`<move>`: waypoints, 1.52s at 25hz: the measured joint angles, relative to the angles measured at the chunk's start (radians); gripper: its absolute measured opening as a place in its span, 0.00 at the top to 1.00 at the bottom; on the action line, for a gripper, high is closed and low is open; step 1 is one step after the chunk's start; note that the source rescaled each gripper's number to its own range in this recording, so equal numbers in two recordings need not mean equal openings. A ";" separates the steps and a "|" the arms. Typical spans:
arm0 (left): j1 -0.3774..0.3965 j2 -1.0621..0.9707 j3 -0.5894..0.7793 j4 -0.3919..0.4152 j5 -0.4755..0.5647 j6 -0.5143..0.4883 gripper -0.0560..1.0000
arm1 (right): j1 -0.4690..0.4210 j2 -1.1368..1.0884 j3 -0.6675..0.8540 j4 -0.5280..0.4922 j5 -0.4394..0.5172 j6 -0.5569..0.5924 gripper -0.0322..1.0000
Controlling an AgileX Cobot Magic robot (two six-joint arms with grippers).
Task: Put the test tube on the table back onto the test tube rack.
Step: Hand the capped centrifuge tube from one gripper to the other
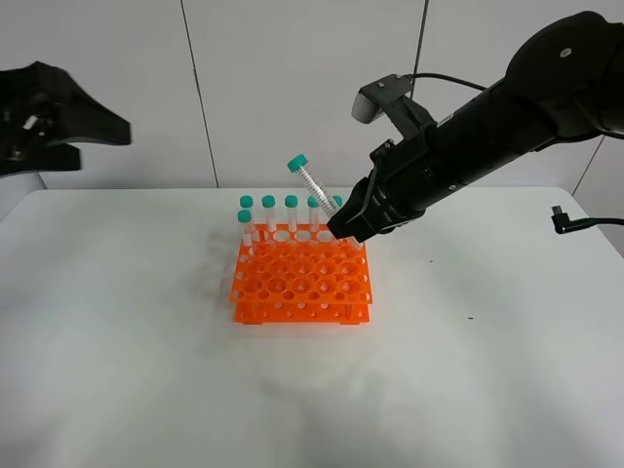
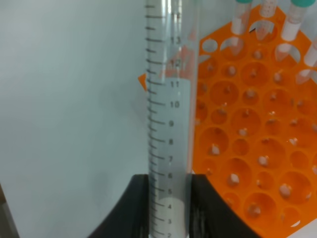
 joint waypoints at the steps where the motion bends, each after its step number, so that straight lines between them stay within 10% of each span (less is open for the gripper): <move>1: -0.009 0.037 0.000 -0.090 -0.002 0.059 0.00 | 0.000 0.000 0.000 0.002 -0.001 0.000 0.93; 5: -0.076 0.146 0.000 -0.333 -0.011 0.257 0.00 | 0.000 0.000 0.000 0.007 -0.016 0.000 0.93; 21: -0.285 0.403 -0.002 -0.874 -0.095 0.621 0.00 | 0.000 0.000 0.000 0.014 -0.002 0.000 0.93; 38: -0.322 0.427 -0.003 -0.952 -0.064 0.704 0.00 | 0.000 0.000 0.000 0.024 -0.001 -0.001 0.93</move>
